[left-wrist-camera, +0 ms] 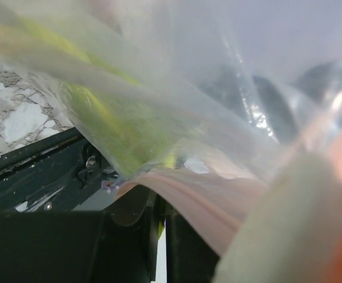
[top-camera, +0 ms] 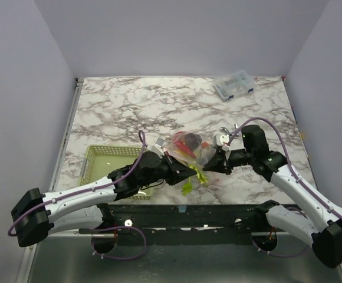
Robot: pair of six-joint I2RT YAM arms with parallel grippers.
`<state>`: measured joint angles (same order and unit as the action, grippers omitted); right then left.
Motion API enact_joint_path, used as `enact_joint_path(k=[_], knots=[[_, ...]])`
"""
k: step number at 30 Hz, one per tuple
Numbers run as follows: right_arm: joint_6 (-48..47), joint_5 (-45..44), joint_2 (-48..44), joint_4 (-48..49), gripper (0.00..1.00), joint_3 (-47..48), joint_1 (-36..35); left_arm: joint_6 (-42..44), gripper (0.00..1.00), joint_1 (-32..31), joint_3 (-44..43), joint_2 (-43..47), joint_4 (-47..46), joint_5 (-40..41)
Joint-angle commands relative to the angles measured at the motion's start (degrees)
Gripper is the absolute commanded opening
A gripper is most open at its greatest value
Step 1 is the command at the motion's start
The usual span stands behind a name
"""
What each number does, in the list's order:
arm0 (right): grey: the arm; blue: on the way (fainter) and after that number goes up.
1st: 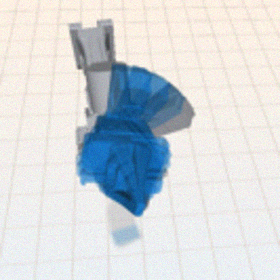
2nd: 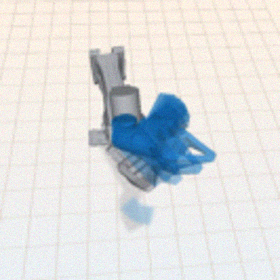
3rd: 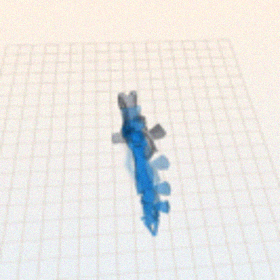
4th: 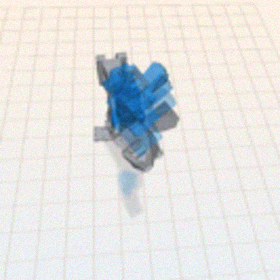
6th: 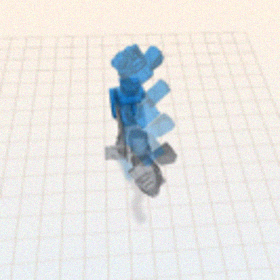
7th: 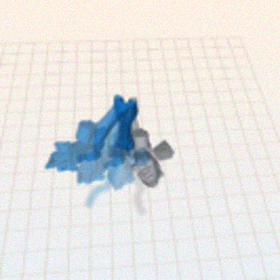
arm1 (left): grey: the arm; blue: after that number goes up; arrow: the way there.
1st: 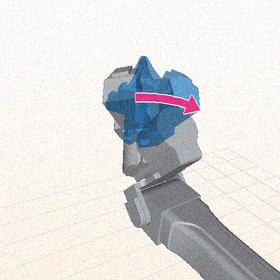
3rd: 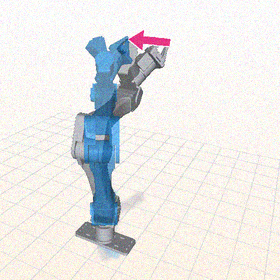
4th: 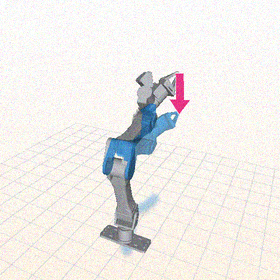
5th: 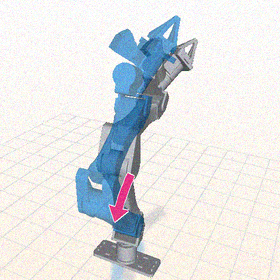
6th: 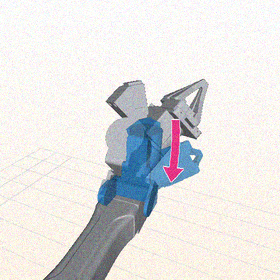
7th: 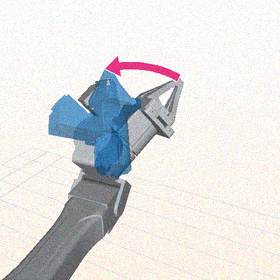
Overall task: Open the zip-top bag and remove the fake food
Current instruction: Pick up the fake vegetable from the zipper food storage bag.
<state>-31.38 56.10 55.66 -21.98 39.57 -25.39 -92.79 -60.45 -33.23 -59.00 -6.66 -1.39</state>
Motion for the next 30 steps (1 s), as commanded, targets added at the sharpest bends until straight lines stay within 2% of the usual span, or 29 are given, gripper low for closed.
enact_joint_path(k=[1, 5, 10, 15, 18, 22, 27, 30], knots=[[-3.8, 2.7, -1.6, -7.7, 0.0, -1.5, 0.6, -1.5, 0.0, 3.0, 1.7, 4.9, -4.9, 0.3], [-8.8, 7.4, -1.2, -11.8, 0.0, -1.8, 0.6, -3.2, 0.0, 3.8, 2.1, 4.5, -6.6, 0.9], [-11.3, 11.6, -0.5, -14.6, 0.0, -1.4, 0.5, -4.1, 0.0, 3.8, -1.0, -1.9, -8.6, 0.9], [-11.1, 11.3, -2.7, -16.7, 0.0, -0.2, 0.7, -5.0, 0.0, 4.6, -1.3, -5.4, -8.4, 5.6], [-12.5, 8.4, -4.2, -17.8, 0.0, -0.3, 0.6, -6.8, 0.0, 6.4, 1.6, -3.3, -9.7, 5.8], [-11.0, 1.8, -3.4, -14.4, 0.0, -1.1, 0.6, -7.6, 0.0, 9.0, 4.1, 3.0, -9.2, 4.8], [-12.2, 2.8, -1.0, -14.9, 0.0, -0.5, 0.6, -7.4, 0.0, 10.7, 3.7, 8.9, -5.4, 4.0], [-13.8, 7.4, -1.3, -16.9, 0.0, -0.3, 0.6, -6.8, 0.0, 10.7, 3.5, 8.7, -4.5, 3.6]])
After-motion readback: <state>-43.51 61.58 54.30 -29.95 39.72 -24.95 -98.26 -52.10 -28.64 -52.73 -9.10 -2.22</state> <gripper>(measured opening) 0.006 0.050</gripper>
